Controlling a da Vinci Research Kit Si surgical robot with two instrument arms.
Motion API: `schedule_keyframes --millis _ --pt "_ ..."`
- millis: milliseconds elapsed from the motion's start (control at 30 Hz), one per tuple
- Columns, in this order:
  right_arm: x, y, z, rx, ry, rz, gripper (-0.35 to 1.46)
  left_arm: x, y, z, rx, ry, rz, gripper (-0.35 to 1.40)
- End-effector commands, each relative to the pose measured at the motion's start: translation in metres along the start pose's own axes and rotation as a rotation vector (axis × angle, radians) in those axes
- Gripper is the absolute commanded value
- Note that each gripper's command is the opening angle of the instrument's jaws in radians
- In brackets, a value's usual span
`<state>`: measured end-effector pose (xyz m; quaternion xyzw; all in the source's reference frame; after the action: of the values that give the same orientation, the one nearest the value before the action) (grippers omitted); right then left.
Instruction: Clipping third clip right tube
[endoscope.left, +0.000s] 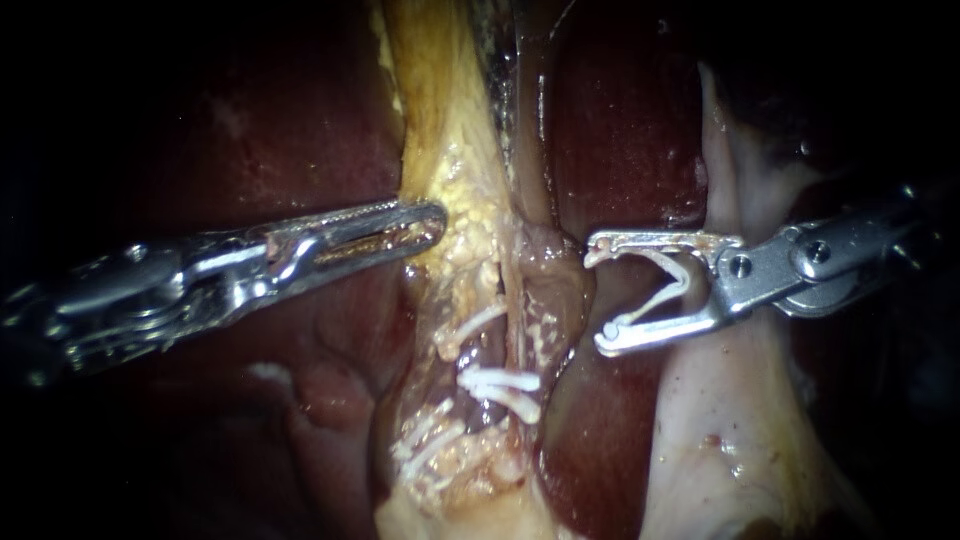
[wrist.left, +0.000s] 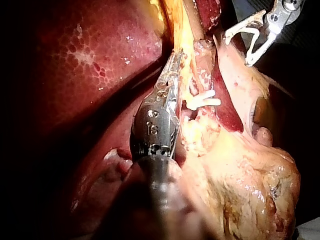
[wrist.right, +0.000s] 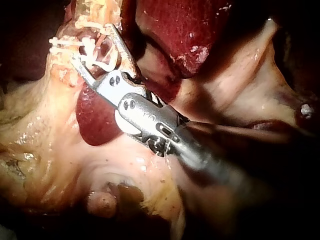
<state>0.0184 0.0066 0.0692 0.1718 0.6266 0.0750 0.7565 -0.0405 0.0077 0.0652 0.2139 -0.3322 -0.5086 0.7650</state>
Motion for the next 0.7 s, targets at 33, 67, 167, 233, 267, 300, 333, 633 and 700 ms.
schedule_keyframes --millis 33,67,167,233,267,300,333,633,700 --pt "-0.0004 -0.0001 0.0004 0.003 -0.001 0.029 0.6 -0.0002 0.0 -0.0004 0.002 0.001 0.0 -0.35" --pt "-0.0008 -0.0002 0.0007 0.004 0.0 0.062 0.6 -0.0004 0.0001 -0.0009 0.005 0.004 -0.001 -0.35" --pt "-0.0029 -0.0004 0.0022 0.008 0.001 0.174 0.6 -0.0014 0.0004 -0.0029 0.003 0.009 -0.003 -0.35" --pt "-0.0044 -0.0004 0.0033 0.01 0.001 0.231 0.6 -0.0021 0.0006 -0.0044 -0.003 -0.007 -0.007 -0.35" --pt "-0.0054 -0.0004 0.004 0.009 0.001 0.261 0.6 -0.0024 0.0008 -0.0054 -0.003 -0.015 -0.009 -0.35" --pt "-0.0062 -0.0003 0.0046 0.012 0.001 0.281 0.6 -0.0027 0.0009 -0.0061 -0.005 -0.021 -0.011 -0.35" --pt "-0.0072 -0.0001 0.0054 0.009 0.003 0.312 0.6 -0.003 0.0011 -0.0071 -0.009 -0.031 -0.014 -0.35" --pt "-0.011 0.0011 0.0101 0.027 -0.01 0.425 0.6 -0.0039 0.0007 -0.0107 -0.009 -0.061 -0.026 -0.35" --pt "-0.0108 0.0013 0.0112 0.035 -0.003 0.436 0.6 -0.0038 0.0005 -0.0108 -0.01 -0.061 -0.027 -0.35"
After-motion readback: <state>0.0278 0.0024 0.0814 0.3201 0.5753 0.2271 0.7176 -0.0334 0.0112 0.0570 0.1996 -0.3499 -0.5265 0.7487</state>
